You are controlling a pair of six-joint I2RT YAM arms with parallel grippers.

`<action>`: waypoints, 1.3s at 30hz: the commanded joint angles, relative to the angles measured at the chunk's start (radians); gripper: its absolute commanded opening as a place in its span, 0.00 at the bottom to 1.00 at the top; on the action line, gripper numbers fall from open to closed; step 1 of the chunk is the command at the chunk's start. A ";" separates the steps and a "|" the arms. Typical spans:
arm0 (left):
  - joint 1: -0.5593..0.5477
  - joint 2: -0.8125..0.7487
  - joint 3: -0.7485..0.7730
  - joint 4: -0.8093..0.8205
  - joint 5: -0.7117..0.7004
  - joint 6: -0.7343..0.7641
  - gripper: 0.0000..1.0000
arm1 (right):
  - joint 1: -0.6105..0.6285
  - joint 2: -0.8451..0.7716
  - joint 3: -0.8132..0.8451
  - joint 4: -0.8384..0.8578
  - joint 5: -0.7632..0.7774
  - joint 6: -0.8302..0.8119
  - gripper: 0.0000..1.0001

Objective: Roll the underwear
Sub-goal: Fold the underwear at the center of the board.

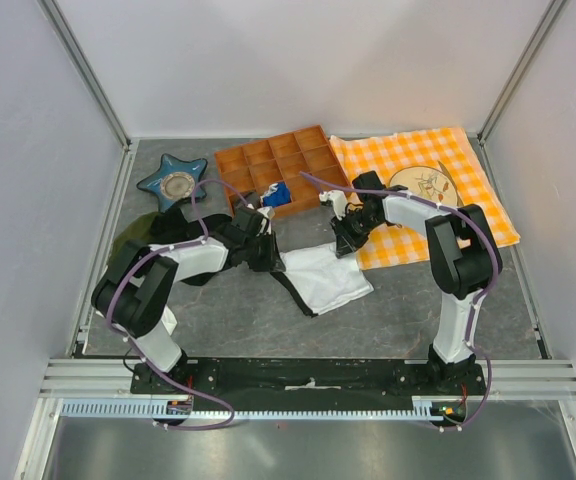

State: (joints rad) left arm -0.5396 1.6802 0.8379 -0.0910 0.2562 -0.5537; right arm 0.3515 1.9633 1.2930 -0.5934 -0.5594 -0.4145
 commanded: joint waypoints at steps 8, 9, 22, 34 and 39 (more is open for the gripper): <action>0.007 -0.219 -0.033 0.019 -0.041 0.040 0.37 | -0.002 -0.090 0.069 -0.094 -0.089 -0.121 0.33; 0.007 -0.259 -0.031 0.019 -0.031 0.049 0.40 | -0.003 -0.134 0.072 -0.109 -0.106 -0.139 0.35; -0.014 -0.795 -0.412 0.444 0.227 0.287 0.77 | 0.009 -0.468 -0.194 -0.510 -0.234 -1.211 0.77; -0.419 -0.777 -0.579 0.580 0.037 0.774 0.75 | 0.099 -0.448 -0.419 -0.148 -0.047 -1.155 0.68; -0.494 -0.621 -0.527 0.563 -0.021 0.871 0.75 | 0.122 -0.428 -0.474 -0.095 0.022 -1.138 0.60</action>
State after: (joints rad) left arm -0.9863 0.9581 0.2543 0.4156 0.3084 0.1455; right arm 0.4568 1.5208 0.8581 -0.7685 -0.5915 -1.5417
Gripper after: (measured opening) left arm 0.753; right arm 0.630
